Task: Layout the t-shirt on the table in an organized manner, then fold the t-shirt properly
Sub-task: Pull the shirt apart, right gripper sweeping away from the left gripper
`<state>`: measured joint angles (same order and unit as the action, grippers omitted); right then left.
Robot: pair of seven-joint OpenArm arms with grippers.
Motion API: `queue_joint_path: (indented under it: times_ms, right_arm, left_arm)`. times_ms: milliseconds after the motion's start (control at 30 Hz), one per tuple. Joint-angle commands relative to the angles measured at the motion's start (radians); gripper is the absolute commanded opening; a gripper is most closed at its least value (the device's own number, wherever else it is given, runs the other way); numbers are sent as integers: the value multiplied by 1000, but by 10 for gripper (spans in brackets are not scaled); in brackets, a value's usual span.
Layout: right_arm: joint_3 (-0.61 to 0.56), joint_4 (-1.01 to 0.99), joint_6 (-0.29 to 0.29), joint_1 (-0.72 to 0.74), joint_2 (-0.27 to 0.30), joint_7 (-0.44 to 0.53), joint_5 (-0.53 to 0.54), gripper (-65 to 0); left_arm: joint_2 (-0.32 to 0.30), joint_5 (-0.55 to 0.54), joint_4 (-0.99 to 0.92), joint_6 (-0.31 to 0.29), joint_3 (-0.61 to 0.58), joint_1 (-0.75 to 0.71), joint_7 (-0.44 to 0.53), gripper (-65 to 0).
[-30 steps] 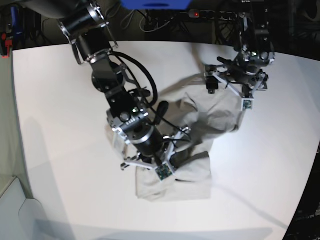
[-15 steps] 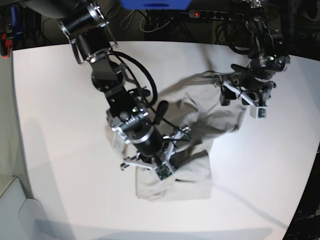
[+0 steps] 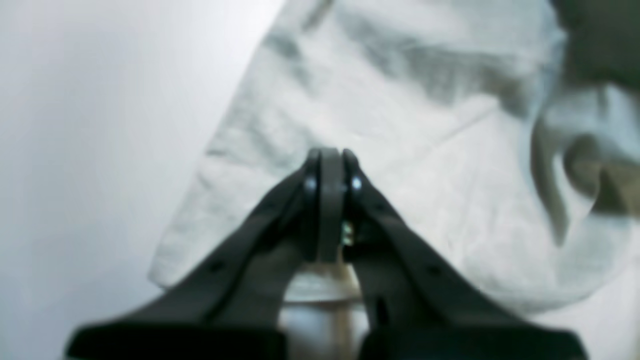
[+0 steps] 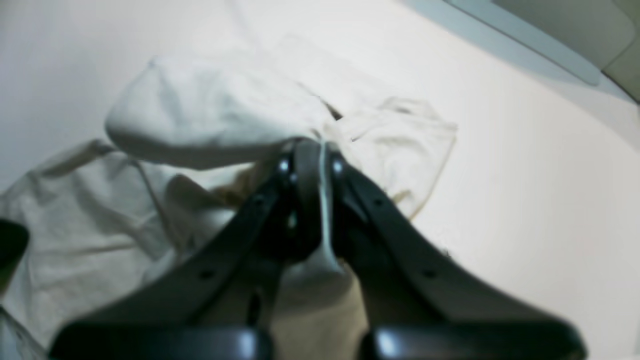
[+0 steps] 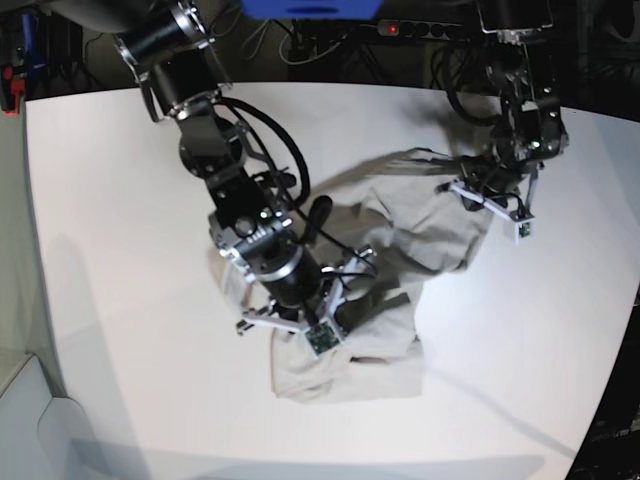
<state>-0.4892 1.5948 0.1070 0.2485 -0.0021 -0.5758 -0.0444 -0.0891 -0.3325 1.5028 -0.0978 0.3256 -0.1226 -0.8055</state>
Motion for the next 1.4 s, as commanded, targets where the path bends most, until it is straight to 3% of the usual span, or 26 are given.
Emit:
queue_joint_path:
  times_ms: [0, 200, 433, 500, 833, 1067, 1367]
  right_arm:
    - [2, 32, -5, 19, -8, 33, -1, -643]
    - [2, 45, -5, 19, 3, 30, -2, -627]
    - [2, 46, -5, 22, 17, -36, -2, -383]
    - [2, 46, -5, 21, 17, -36, -2, -348]
    - [54, 46, -7, 30, 32, -31, 1, -352]
    - [96, 42, -7, 50, 32, -34, -1, -357]
    - [136, 94, -5, 22, 38, -39, 4, -473]
  left_arm:
    - [-8, 37, -20, 8, 2, -2, -35, -649]
    - [-1, 129, -38, 3, -1, -15, -21, -649]
    - [-41, 143, -37, 2, 4, -91, -13, -649]
    - [-61, 141, -43, 2, 5, -107, -13, -649]
    - [-179, 135, -40, 0, 8, -187, 7, -649]
    - [-196, 135, -47, -1, 114, -223, 56, -649]
    - [-199, 135, -34, -1, 197, -245, 56, -649]
